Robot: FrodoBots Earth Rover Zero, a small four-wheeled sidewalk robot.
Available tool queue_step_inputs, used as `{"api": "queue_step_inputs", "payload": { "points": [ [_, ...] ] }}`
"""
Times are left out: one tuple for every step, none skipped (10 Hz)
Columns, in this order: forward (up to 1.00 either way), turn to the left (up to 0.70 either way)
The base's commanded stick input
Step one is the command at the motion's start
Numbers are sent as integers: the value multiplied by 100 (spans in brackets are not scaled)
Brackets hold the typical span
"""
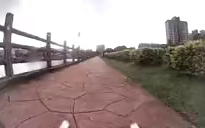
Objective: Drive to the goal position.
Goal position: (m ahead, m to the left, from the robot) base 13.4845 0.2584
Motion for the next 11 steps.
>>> {"api": "queue_step_inputs", "payload": {
  "points": [
    [70, 0],
    [70, 0],
    [70, 0],
    [70, 0],
    [70, 0],
    [70, 0],
    [70, 0],
    [70, 4],
    [70, 19],
    [70, 34],
    [70, 35]
  ]
}}
